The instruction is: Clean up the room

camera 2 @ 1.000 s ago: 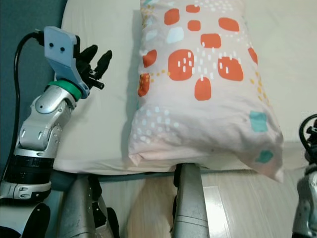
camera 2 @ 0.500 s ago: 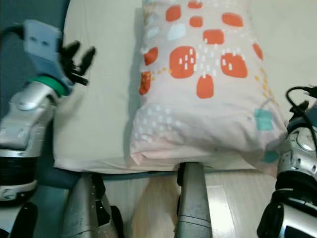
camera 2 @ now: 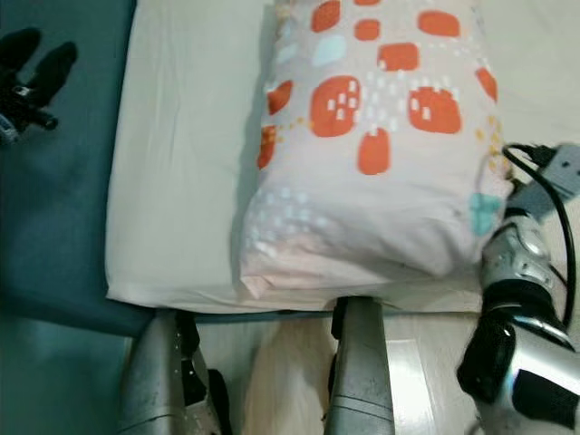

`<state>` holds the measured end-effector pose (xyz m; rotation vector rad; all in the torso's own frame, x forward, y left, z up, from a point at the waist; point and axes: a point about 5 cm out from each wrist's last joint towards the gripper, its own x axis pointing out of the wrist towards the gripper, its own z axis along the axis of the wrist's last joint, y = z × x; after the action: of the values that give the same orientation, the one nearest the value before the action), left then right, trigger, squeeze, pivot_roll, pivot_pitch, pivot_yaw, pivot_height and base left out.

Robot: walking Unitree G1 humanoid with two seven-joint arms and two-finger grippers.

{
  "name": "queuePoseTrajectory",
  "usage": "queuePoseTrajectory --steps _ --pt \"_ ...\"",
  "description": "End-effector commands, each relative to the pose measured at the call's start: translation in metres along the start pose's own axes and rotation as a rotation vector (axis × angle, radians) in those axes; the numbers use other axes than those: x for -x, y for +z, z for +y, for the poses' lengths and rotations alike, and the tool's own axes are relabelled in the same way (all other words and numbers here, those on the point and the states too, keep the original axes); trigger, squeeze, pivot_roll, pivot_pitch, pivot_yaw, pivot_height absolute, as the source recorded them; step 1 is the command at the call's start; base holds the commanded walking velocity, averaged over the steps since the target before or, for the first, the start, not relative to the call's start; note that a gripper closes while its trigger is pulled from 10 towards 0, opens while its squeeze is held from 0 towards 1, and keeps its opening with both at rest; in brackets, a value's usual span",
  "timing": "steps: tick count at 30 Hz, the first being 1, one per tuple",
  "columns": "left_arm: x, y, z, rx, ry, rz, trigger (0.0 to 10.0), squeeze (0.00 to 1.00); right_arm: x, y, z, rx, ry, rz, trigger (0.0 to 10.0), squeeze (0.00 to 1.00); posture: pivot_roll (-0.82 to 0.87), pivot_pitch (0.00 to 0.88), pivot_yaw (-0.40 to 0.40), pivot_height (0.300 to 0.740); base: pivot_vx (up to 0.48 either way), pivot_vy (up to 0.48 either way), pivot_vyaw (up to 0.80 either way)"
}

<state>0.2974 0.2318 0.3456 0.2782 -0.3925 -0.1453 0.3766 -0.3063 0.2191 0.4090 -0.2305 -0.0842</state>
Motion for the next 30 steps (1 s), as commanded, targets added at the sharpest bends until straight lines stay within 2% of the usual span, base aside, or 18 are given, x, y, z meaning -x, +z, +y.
queuePoseTrajectory --steps 1,3,4,5,6,8,9,11,12,14,15,17,18,19,20,21,24,30 --pt "0.005 0.004 0.003 0.013 -0.008 -0.004 10.0 0.0 -0.007 0.004 0.019 -0.047 0.133 -0.024 10.0 0.0 0.13 0.279 0.165 0.545 0.0 0.0 0.0" --pt "0.006 0.015 0.001 0.07 -0.069 -0.045 10.0 0.0 -0.019 0.017 0.062 -0.105 0.378 -0.079 10.0 0.0 0.11 0.261 0.148 0.545 0.0 0.0 0.0" --pt "0.006 0.015 0.001 0.07 -0.069 -0.045 10.0 0.0 -0.019 0.017 0.062 -0.105 0.378 -0.079 10.0 0.0 0.11 0.261 0.148 0.545 0.0 0.0 0.0" --pt "0.006 0.022 -0.001 0.098 -0.108 -0.068 10.0 0.0 -0.023 0.022 0.084 -0.122 0.489 -0.097 10.0 0.0 0.11 0.259 0.147 0.545 0.0 0.0 0.0" --pt "0.006 0.022 -0.001 0.098 -0.108 -0.068 10.0 0.0 -0.023 0.022 0.084 -0.122 0.489 -0.097 10.0 0.0 0.11 0.259 0.147 0.545 0.0 0.0 0.0" --pt "0.005 0.027 -0.003 0.119 -0.141 -0.088 10.0 0.0 -0.025 0.027 0.102 -0.128 0.578 -0.112 10.0 0.0 0.1 0.255 0.145 0.545 0.0 0.0 0.0" --pt "0.005 0.033 -0.004 0.147 -0.182 -0.108 10.0 0.0 -0.029 0.033 0.129 -0.14 0.687 -0.127 10.0 0.0 0.09 0.252 0.143 0.545 0.0 0.0 0.0" --pt "0.006 0.045 -0.006 0.204 -0.251 -0.154 10.0 0.0 -0.027 0.032 0.215 -0.16 0.983 -0.102 10.0 0.0 0.07 0.243 0.14 0.545 0.0 0.0 0.0" --pt "0.006 0.045 -0.006 0.204 -0.251 -0.154 10.0 0.0 -0.027 0.032 0.215 -0.16 0.983 -0.102 10.0 0.0 0.07 0.243 0.14 0.545 0.0 0.0 0.0" --pt "0.004 0.058 -0.006 0.253 -0.288 -0.204 10.0 0.0 0.002 0.007 0.3 -0.149 1.331 0.011 10.0 0.0 0.07 0.234 0.13 0.545 0.0 0.0 0.0" --pt "0.004 0.069 -0.003 0.267 -0.298 -0.244 10.0 0.0 0.03 -0.016 0.335 -0.158 1.541 0.103 10.0 0.0 0.08 0.231 0.124 0.545 0.0 0.0 0.0" --pt "0.004 0.069 -0.003 0.267 -0.298 -0.244 10.0 0.0 0.03 -0.016 0.335 -0.158 1.541 0.103 10.0 0.0 0.08 0.231 0.124 0.545 0.0 0.0 0.0" --pt "0.005 0.081 0.001 0.27 -0.308 -0.286 10.0 0.0 0.058 -0.034 0.355 -0.166 1.735 0.175 10.0 0.0 0.08 0.226 0.111 0.545 0.0 0.0 0.0" --pt "0.008 0.102 0.008 0.261 -0.316 -0.36 10.0 0.0 0.081 -0.04 0.359 -0.2 1.872 0.213 10.0 0.0 0.09 0.223 0.095 0.545 0.0 0.0 0.0" --pt "0.008 0.102 0.008 0.261 -0.316 -0.36 10.0 0.0 0.081 -0.04 0.359 -0.2 1.872 0.213 10.0 0.0 0.09 0.223 0.095 0.545 0.0 0.0 0.0" --pt "0.013 0.119 0.014 0.247 -0.321 -0.418 10.0 0.0 0.094 -0.041 0.356 -0.222 1.941 0.227 10.0 0.0 0.09 0.219 0.091 0.545 0.0 0.0 0.0" --pt "0.022 0.147 0.028 0.219 -0.323 -0.512 10.0 0.0 0.094 -0.033 0.333 -0.212 1.922 0.203 10.0 0.0 0.08 0.212 0.087 0.545 0.0 0.0 0.0" --pt "0.026 0.157 0.032 0.199 -0.329 -0.543 10.0 0.0 0.087 -0.022 0.309 -0.173 1.845 0.151 10.0 0.0 0.06 0.197 0.087 0.545 0.0 0.0 0.0"
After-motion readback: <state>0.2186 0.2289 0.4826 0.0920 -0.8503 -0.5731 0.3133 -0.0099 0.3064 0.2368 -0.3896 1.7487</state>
